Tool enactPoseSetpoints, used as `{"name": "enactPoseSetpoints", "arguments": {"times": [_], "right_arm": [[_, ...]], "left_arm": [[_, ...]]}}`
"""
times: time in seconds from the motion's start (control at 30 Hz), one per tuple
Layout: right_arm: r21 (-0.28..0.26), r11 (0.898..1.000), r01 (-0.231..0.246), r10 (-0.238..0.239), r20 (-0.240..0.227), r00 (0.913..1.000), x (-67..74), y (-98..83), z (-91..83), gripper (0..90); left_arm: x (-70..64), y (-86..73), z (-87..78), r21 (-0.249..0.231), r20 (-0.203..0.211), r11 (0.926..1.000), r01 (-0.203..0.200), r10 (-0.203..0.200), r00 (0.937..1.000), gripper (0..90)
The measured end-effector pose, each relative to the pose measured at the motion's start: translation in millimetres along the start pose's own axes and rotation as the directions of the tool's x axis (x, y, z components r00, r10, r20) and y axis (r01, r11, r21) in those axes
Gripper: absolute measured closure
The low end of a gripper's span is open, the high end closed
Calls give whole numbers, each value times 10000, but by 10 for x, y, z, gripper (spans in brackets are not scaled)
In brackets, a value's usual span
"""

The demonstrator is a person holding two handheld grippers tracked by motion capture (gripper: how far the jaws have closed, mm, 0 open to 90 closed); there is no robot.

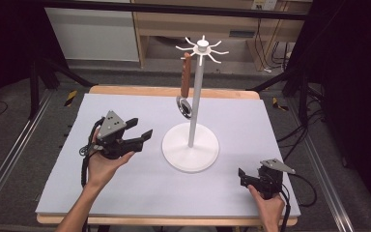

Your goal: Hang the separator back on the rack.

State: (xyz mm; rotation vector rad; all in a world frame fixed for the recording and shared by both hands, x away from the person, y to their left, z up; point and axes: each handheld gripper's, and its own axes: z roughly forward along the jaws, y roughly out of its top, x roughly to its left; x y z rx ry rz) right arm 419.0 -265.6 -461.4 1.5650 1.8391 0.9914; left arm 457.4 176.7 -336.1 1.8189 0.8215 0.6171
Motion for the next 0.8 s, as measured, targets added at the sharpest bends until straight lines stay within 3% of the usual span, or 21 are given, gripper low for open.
{"name": "enactPoseSetpoints", "arguments": {"times": [0.23,0.43,0.6,0.8], "right_arm": [[31,10000,-26,26,45,10000,-7,-4,5,76],[141,9998,-153,150,259,9996,-21,-11,5,73],[274,9995,-154,144,364,9992,-28,-21,16,73],[423,9990,-150,131,458,9989,-45,-32,24,73]], "left_arm": [[104,-358,25,456,-216,9980,447,-437,9988,330],[228,-688,-10,956,-561,9919,832,-781,9954,307],[365,-1005,-70,1418,-1017,9827,1187,-1049,9893,300],[496,-1245,-175,1465,-1419,9738,1739,-1533,9779,299]]}}
